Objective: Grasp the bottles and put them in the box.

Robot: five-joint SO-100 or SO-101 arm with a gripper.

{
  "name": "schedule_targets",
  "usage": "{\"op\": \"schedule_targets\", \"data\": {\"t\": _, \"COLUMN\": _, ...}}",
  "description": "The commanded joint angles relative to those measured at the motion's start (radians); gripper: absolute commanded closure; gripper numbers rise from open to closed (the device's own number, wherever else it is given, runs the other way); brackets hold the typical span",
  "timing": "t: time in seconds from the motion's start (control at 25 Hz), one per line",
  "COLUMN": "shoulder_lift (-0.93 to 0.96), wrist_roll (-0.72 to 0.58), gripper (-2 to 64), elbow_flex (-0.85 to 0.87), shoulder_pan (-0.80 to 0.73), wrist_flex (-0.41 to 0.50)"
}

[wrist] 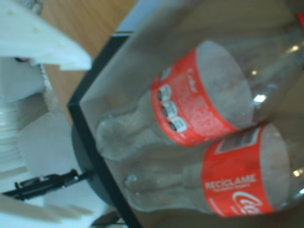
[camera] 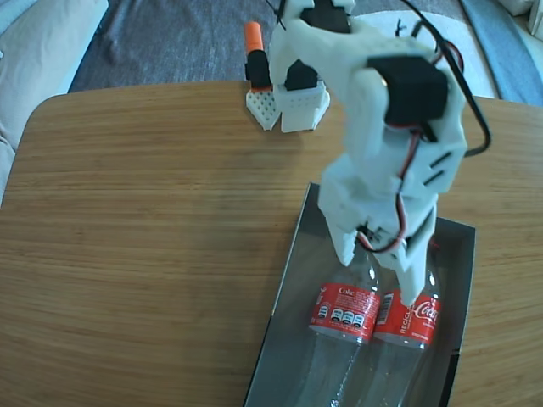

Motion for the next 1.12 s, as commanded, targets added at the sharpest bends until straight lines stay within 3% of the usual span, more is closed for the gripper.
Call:
{"op": "schedule_targets", "data": {"t": 0.0, "shoulder_lift": 0.121, "wrist_roll": 0.003, "gripper": 25.6, "elbow_flex": 0.031, "shoulder_pan": 0.055, "wrist_flex": 0.067}}
{"op": "schedule_targets", "data": {"t": 0.28, "shoulder_lift": 0.296, "wrist_roll": 0.006, "gripper": 25.6, "elbow_flex": 0.249, "shoulder_pan": 0.16, "wrist_flex": 0.06}}
{"op": "schedule_targets", "data": {"t": 0.44, "shoulder_lift": 0.4, "wrist_roll": 0.04, "gripper": 25.6, "elbow_flex": 0.354, "shoulder_pan": 0.207, "wrist_flex": -0.015}}
{"op": "schedule_targets", "data": {"t": 0.64, "shoulder_lift": 0.512, "wrist_roll": 0.054, "gripper": 38.7, "elbow_flex": 0.489, "shoulder_pan": 0.256, "wrist_flex": -0.097}}
{"op": "schedule_targets", "data": {"t": 0.8, "shoulder_lift": 0.595, "wrist_roll": 0.15, "gripper": 48.6, "elbow_flex": 0.583, "shoulder_pan": 0.29, "wrist_flex": -0.175}}
{"op": "schedule_targets", "data": {"t": 1.08, "shoulder_lift": 0.713, "wrist_roll": 0.321, "gripper": 51.5, "elbow_flex": 0.732, "shoulder_pan": 0.356, "wrist_flex": -0.258}}
